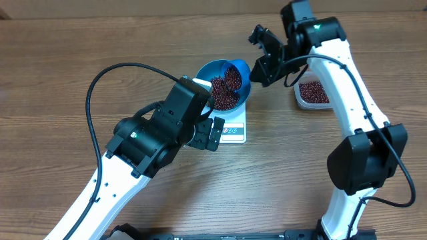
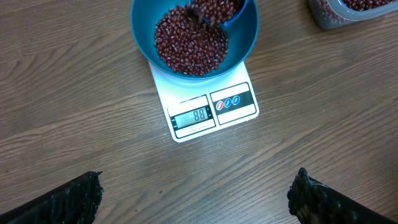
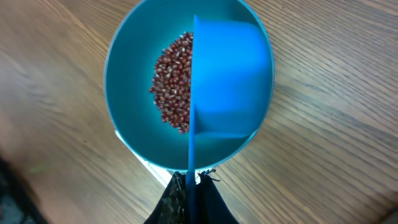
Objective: Scoop item into bowl and weigh 150g on scale
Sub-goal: 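Lift the filled scoop and carry it over the teal bowl, then tilt the scoop to pour beans into the bowl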
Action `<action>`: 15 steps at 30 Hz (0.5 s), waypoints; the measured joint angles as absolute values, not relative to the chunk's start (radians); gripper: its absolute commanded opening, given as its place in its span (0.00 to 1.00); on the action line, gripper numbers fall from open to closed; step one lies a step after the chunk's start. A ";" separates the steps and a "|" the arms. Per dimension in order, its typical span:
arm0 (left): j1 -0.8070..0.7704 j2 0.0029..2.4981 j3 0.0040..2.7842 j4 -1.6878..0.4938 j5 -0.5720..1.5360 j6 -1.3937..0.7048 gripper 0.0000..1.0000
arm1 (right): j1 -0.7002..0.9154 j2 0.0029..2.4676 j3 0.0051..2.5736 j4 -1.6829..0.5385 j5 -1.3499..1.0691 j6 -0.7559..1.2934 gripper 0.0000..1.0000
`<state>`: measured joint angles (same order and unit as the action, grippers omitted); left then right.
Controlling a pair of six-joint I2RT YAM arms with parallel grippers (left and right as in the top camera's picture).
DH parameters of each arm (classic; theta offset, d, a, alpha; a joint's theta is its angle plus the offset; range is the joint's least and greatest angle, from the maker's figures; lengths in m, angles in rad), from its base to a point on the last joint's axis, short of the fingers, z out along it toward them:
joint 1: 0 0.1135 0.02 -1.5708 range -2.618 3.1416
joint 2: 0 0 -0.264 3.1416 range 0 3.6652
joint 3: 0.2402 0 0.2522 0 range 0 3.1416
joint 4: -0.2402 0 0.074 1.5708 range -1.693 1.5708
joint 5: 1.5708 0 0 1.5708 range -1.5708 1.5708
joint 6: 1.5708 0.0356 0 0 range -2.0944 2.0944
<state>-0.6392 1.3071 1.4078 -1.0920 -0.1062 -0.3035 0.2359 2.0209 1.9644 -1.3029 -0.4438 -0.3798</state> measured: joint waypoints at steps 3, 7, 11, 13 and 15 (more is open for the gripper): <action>-0.639 1.307 1.408 -1.092 -0.106 -0.303 1.00 | 0.258 2.021 1.964 -1.297 -0.407 -0.372 0.04; -0.639 1.307 1.408 -1.092 -0.106 -0.303 0.99 | 0.270 2.021 1.964 -1.293 -0.384 -0.367 0.04; -0.639 1.307 1.408 -1.092 -0.106 -0.303 1.00 | 0.271 2.021 1.964 -1.293 -0.377 -0.366 0.04; -0.639 1.307 1.408 -1.092 -0.106 -0.303 1.00 | 0.271 2.021 1.964 -1.292 -0.376 -0.367 0.04; -0.639 1.307 1.408 -1.092 -0.106 -0.303 1.00 | 0.271 2.021 1.964 -1.291 -0.375 -0.366 0.04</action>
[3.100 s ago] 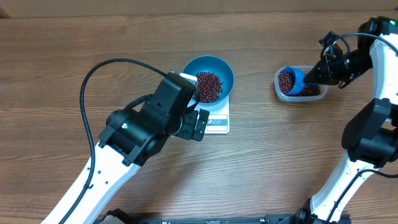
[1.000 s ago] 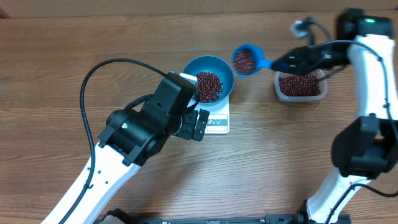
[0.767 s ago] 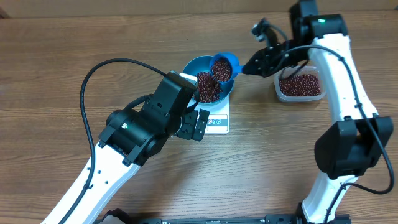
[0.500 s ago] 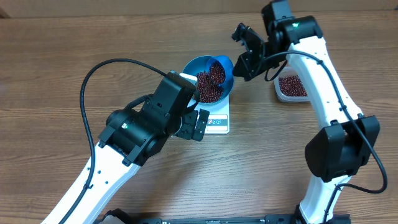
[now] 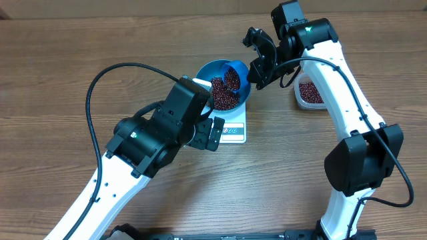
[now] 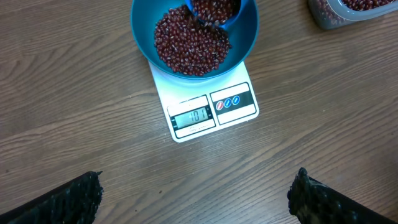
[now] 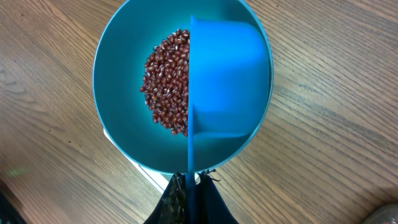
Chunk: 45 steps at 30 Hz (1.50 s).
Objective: Scoop item into bowl and weigh 150g on scale
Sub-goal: 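Tilt the scoop to pour beans into the bowl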
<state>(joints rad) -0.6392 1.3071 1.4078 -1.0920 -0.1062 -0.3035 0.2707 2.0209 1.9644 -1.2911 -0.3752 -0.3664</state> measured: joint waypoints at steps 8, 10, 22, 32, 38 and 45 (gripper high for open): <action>-0.639 1.307 1.408 -1.092 -0.106 -0.303 1.00 | 0.271 2.021 1.964 -1.272 -0.376 -0.366 0.04; -0.639 1.307 1.408 -1.092 -0.106 -0.303 0.99 | 0.271 2.021 1.964 -1.272 -0.377 -0.367 0.04; -0.639 1.307 1.408 -1.092 -0.106 -0.303 0.99 | 0.271 2.020 1.964 -1.272 -0.377 -0.366 0.04; -0.639 1.307 1.408 -1.092 -0.106 -0.303 1.00 | 0.341 1.984 1.964 -1.271 -0.304 -0.374 0.04; -0.639 1.307 1.408 -1.092 -0.106 -0.303 1.00 | 0.374 1.981 1.964 -1.272 -0.255 -0.387 0.04; -0.639 1.307 1.408 -1.092 -0.106 -0.303 0.99 | 0.373 1.981 1.964 -1.272 -0.243 -0.387 0.04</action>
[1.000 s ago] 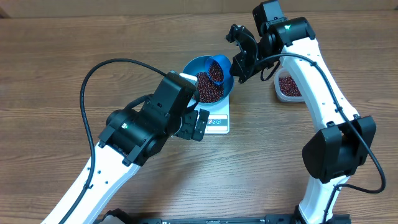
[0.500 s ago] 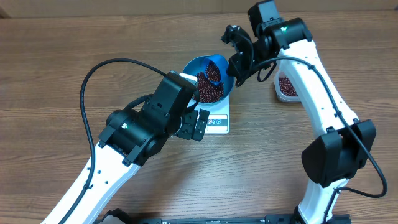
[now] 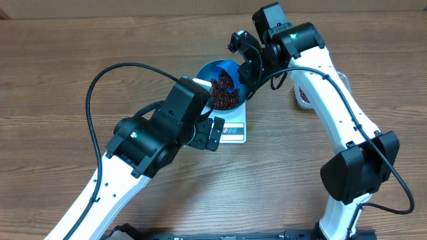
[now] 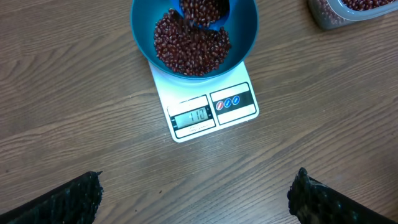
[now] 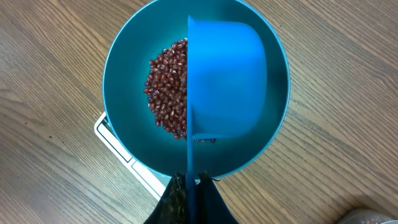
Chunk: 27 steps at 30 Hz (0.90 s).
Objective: Scoop item into bowl and weigh 150g on scale
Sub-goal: 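Tilt the scoop to pour beans into the bowl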
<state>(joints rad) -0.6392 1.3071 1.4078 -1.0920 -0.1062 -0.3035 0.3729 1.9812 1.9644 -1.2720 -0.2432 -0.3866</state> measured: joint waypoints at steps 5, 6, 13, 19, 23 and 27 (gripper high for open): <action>-0.639 1.307 1.408 -1.092 -0.106 -0.303 1.00 | 0.373 1.981 1.964 -1.272 -0.250 -0.387 0.04; -0.639 1.307 1.408 -1.092 -0.106 -0.303 1.00 | 0.373 1.981 1.964 -1.272 -0.253 -0.387 0.04; -0.639 1.307 1.408 -1.092 -0.106 -0.303 1.00 | 0.373 1.981 1.964 -1.272 -0.258 -0.386 0.04; -0.639 1.307 1.408 -1.092 -0.106 -0.303 1.00 | 0.373 1.981 1.964 -1.272 -0.258 -0.387 0.04; -0.639 1.307 1.408 -1.092 -0.106 -0.303 1.00 | 0.373 1.981 1.964 -1.272 -0.258 -0.387 0.04; -0.639 1.307 1.408 -1.092 -0.106 -0.303 1.00 | 0.373 1.981 1.964 -1.272 -0.258 -0.387 0.04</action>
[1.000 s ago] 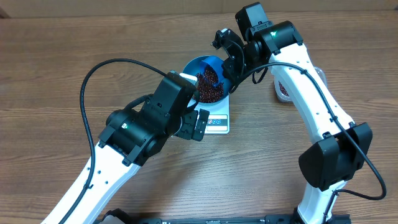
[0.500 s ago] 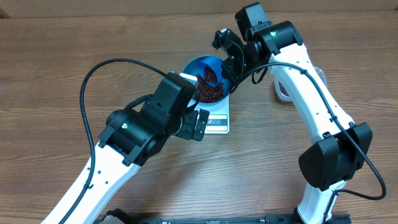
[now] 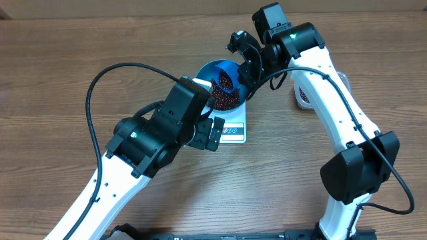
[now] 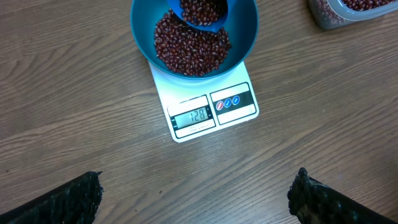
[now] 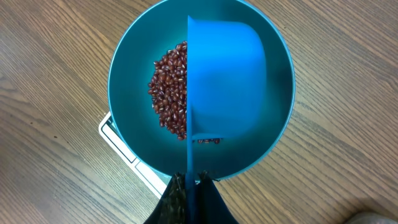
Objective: Scoop item into bowl and weigh 150g on scale
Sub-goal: 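Tilt the scoop to pour beans into the bowl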
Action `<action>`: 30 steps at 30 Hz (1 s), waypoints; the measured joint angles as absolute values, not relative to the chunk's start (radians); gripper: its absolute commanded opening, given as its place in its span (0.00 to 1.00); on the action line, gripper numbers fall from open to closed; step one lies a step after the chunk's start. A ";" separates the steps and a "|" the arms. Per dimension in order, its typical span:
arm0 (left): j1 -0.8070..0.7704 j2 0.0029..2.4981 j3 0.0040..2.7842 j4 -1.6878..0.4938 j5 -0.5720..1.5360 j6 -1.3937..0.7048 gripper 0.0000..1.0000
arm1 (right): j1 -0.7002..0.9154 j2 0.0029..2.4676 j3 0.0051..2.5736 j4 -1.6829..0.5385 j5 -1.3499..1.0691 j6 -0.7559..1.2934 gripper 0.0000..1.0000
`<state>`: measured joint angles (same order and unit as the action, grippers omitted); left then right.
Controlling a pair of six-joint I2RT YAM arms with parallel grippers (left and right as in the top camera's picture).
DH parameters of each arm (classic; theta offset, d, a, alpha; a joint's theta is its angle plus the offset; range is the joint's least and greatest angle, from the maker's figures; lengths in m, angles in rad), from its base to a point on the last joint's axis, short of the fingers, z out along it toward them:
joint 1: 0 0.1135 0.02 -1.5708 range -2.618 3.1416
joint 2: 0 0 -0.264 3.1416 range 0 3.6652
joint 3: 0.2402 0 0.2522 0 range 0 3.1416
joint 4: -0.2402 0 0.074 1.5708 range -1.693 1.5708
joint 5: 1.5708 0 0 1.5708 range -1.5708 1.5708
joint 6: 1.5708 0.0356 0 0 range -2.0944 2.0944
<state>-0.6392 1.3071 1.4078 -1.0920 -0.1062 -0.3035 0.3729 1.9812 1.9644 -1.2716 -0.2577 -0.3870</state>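
A blue bowl [image 4: 142,46] of red beans [image 4: 189,53] stands on the white scale [image 4: 233,118], whose display [image 4: 199,115] reads 128. My right gripper [image 5: 191,180] is shut on the thin handle of a blue scoop [image 5: 227,81]. The scoop is tipped on its side over the bowl [image 5: 127,81] and, in the left wrist view, the scoop [image 4: 208,27] still holds beans. My left gripper [image 4: 198,180] hangs open over bare table in front of the scale, holding nothing. Overhead, the scoop [image 3: 225,80] sits over the bowl's far right part.
A clear container [image 4: 339,9] with more red beans stands to the right of the scale, partly behind my right arm overhead [image 3: 303,95]. A black cable loops from the left arm [image 3: 100,87]. Wooden table all around.
The scale display has gone from 110 to 128. The scoop sits slightly further left over the bowl in the left wrist view. Both arms are otherwise where they were.
With the scoop tipped over the bowl's right edge, the display read 88. Half a second later it read about 101. Then the right arm was further left over the bowl at 110, and now it reads 128. The left gripper stayed open and still.
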 measured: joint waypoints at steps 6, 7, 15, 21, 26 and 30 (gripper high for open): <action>-0.639 1.308 1.408 -1.092 -0.106 -0.303 1.00 | 0.376 1.981 1.964 -1.271 -0.226 -0.387 0.04; -0.639 1.308 1.408 -1.092 -0.106 -0.303 0.99 | 0.378 1.981 1.964 -1.272 -0.218 -0.387 0.04; -0.639 1.307 1.408 -1.092 -0.106 -0.303 1.00 | 0.389 1.981 1.964 -1.272 -0.179 -0.390 0.04; -0.639 1.307 1.408 -1.092 -0.106 -0.303 1.00 | 0.389 1.981 1.964 -1.272 -0.167 -0.390 0.04; -0.639 1.307 1.408 -1.092 -0.106 -0.303 1.00 | 0.389 1.981 1.964 -1.272 -0.165 -0.390 0.04; -0.639 1.307 1.408 -1.092 -0.106 -0.303 0.99 | 0.389 1.981 1.964 -1.274 -0.166 -0.390 0.04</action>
